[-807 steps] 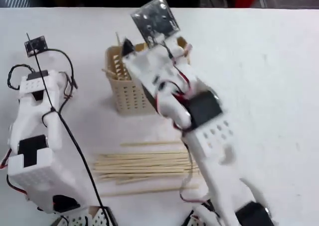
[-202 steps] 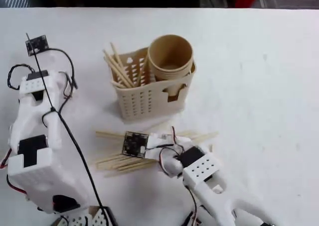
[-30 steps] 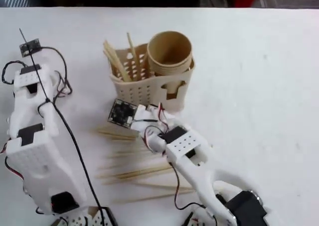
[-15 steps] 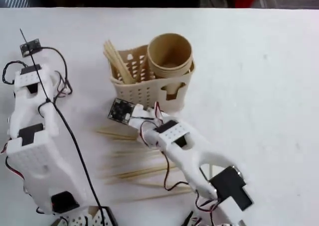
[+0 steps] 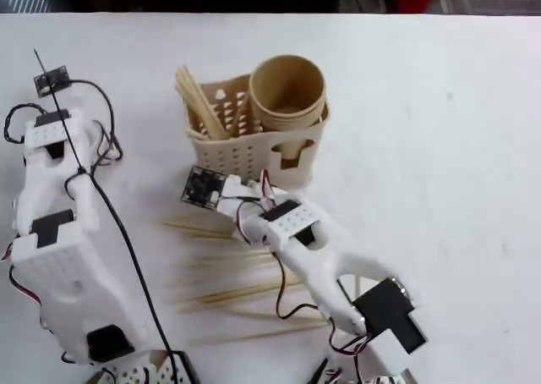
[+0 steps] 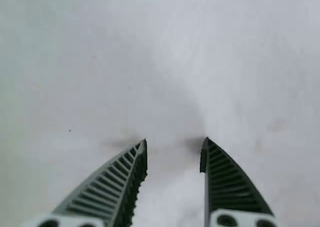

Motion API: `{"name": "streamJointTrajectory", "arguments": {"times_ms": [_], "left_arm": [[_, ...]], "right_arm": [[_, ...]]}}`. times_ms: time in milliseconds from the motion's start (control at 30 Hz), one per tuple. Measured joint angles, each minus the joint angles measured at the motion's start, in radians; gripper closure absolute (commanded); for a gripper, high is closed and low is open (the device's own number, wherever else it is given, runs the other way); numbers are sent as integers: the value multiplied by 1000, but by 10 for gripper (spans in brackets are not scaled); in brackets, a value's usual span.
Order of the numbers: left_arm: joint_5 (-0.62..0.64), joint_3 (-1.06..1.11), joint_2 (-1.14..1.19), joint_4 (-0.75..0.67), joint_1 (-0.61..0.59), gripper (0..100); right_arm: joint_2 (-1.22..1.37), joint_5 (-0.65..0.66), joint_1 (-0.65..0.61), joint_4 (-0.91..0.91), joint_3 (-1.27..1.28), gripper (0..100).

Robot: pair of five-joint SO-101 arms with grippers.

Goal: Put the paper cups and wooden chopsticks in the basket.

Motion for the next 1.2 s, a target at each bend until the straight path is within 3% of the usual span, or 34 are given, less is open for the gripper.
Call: {"name": "streamJointTrajectory", "arguments": {"times_ms": [133,400,800,933,1100,1200], "left_arm": [[0,0,0,0,0,816],[0,0,0,0,0,816],[0,0,0,0,0,816],[0,0,0,0,0,816],[0,0,0,0,0,816],[0,0,0,0,0,816]], "right_arm": [[5,31,-6,143,-69,957],[91,80,0,305,-204,983],[-32,74,-9,427,-107,981],[-130,60,-9,446,-38,969],[-170,2,-12,450,-35,848],[-172,-9,-44,436,-35,827]]}}
